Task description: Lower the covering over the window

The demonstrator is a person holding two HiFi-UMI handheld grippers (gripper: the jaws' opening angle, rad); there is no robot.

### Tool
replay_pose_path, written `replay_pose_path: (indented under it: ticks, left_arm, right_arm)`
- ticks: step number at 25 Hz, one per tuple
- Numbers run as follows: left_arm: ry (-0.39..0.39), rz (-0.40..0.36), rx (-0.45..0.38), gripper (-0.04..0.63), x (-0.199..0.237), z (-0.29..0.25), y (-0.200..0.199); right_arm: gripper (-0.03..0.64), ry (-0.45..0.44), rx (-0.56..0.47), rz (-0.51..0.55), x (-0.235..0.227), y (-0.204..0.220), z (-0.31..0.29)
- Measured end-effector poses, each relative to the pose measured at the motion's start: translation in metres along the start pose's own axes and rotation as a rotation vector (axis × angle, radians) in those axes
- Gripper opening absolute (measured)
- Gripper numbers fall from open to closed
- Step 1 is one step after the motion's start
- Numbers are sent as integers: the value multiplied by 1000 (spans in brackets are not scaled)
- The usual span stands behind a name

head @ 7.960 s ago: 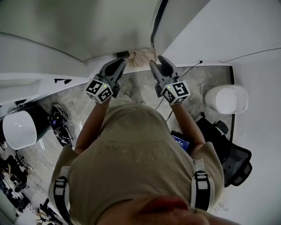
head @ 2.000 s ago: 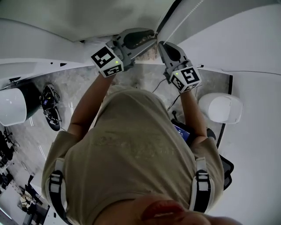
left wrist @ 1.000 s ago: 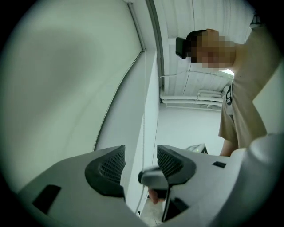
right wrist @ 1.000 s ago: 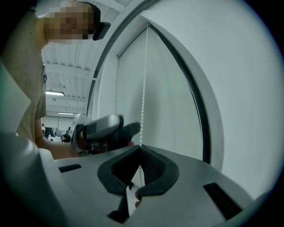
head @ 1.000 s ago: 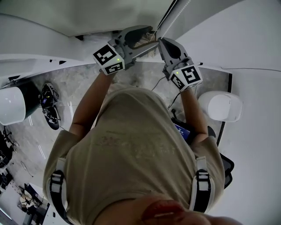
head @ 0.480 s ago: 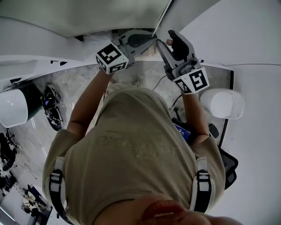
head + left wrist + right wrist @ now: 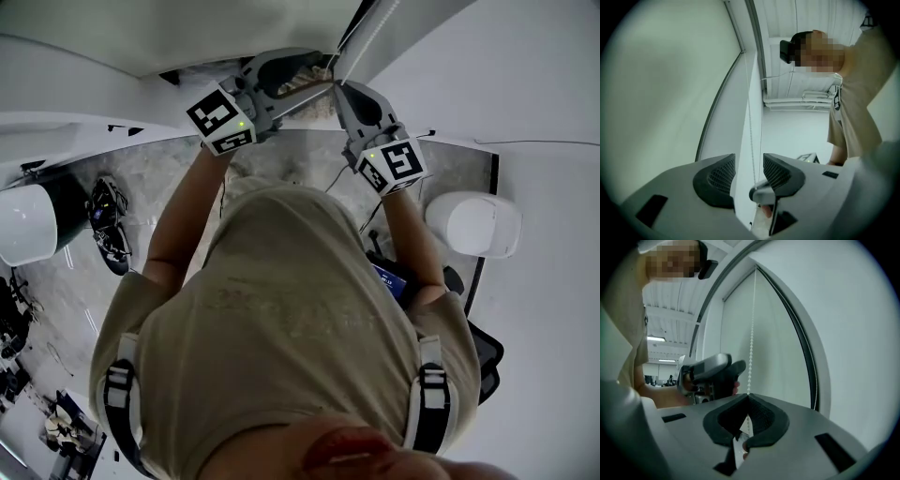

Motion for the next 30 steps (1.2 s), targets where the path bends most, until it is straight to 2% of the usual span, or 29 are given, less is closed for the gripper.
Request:
replay_pose_path:
  ticks: [3,4,5,7,9,11,13,15,16,17,19,20,22,24,26,27,28,29,30]
  left_arm:
    - [17,-17,-17,170,-3,-26,-20]
    - [25,-19,-2,115,-6,-31,-21]
    - [28,-7,14,20,-9,-34,-20]
    - [11,29,27,17,-8,-30,-17]
    - [-28,21,40,17,-3,-21,-13]
    - [-40,22,78,17,-2,-12,3]
    - [-14,65,112,17,-16,-11,28]
    - [13,96,115,17,-38,-14,43]
    - [19,97,111,17,-46,-15,44]
    - [24,87,113,17,-50,-15,43]
    - [55,63,114,17,-48,-8,39]
    - [77,75,90,18,-41,-3,37]
    - [89,141,4,250,-22,6,27]
    - [46,157,-60,252,-6,3,7]
    - [27,116,-64,252,-2,-14,-13]
    - [33,92,-51,230,-3,-24,-21]
    - [47,76,-35,111,-6,-31,-25]
    - [65,73,-23,28,-8,-34,-26]
    - [79,75,-13,26,-10,-34,-25]
  right_arm:
    - [11,-36,18,-15,6,3,1]
    - [11,-49,23,-16,8,3,0]
    - [11,-61,28,-18,9,3,-1]
    - [11,-91,30,-4,8,4,1]
    - [12,-122,-26,25,7,-5,11]
    - [87,-126,-130,6,7,-24,21]
    - [124,-109,-164,12,10,-41,21]
    - [124,-92,-122,50,14,-48,12]
    - [104,-86,-100,60,17,-50,8]
    - [29,-82,-87,64,20,-51,4]
    - [12,-62,-93,63,27,-49,3]
    - [12,-48,-106,54,26,-45,4]
    - [11,-29,-94,19,18,-33,3]
    - [11,-36,-30,-17,12,-18,-1]
    - [11,-67,2,-38,15,-10,-3]
    - [11,-81,7,-34,18,-9,-4]
    - [12,-92,10,-29,20,-9,-4]
    - [12,-102,13,-29,21,-9,-3]
    - [12,-113,17,-31,21,-9,-2]
Point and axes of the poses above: the fingertips, and each gripper's own axes: z backward along the fingers, x to its left, y out of its underside, the point moved 10 cm from there along z, backward along the fingers, and after that the axes turned 12 degrees about -z, right-handed, at the moved point
